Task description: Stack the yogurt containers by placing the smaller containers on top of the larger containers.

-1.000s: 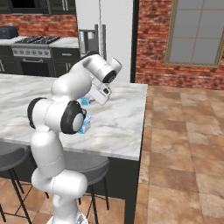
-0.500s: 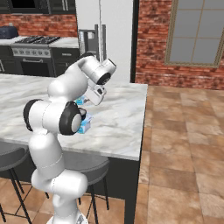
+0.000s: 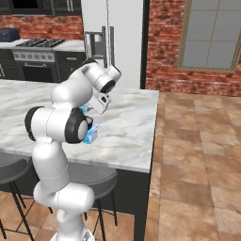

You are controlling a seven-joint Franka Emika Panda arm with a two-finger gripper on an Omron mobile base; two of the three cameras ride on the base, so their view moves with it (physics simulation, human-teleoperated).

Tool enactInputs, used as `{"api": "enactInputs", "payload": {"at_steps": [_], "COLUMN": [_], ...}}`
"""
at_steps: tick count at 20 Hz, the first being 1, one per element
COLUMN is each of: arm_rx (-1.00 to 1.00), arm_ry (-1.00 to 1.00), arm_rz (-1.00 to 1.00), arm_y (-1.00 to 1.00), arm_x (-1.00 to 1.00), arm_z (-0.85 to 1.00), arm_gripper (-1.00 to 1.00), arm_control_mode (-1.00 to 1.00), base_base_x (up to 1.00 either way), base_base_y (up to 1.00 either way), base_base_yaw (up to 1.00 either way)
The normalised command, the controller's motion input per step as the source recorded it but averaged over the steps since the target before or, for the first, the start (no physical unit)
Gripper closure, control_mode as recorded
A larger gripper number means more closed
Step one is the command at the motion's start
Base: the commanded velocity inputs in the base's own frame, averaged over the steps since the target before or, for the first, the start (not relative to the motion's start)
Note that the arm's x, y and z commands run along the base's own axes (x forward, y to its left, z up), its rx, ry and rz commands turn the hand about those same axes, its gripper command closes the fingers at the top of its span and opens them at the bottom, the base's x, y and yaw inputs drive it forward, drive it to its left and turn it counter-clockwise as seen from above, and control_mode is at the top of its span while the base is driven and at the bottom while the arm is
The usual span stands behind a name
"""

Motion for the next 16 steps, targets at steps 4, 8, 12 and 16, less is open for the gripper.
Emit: {"api": "enactInputs", "payload": {"at_steps": [4,8,12,16], "arm_rx": [0.0,0.0,0.0,0.0], "arm_ry": [0.0,0.0,0.0,0.0], "arm_rz": [-0.02,-0.03,-0.03,-0.02], "arm_y": [0.1,0.06,0.01,0.0], "arm_x": [0.07,0.0,0.0,0.0], "arm_z": [-0.07,-0.09,-0.09,-0.08], "arm_gripper": [1.0,1.0,1.0,1.0], "arm_control_mode": [-1.0,-1.0,-1.0,-1.0], "base_base_x": [0.0,0.0,0.0,0.0], "base_base_y": [0.0,0.0,0.0,0.0], "base_base_yaw": [0.0,0.0,0.0,0.0]}}
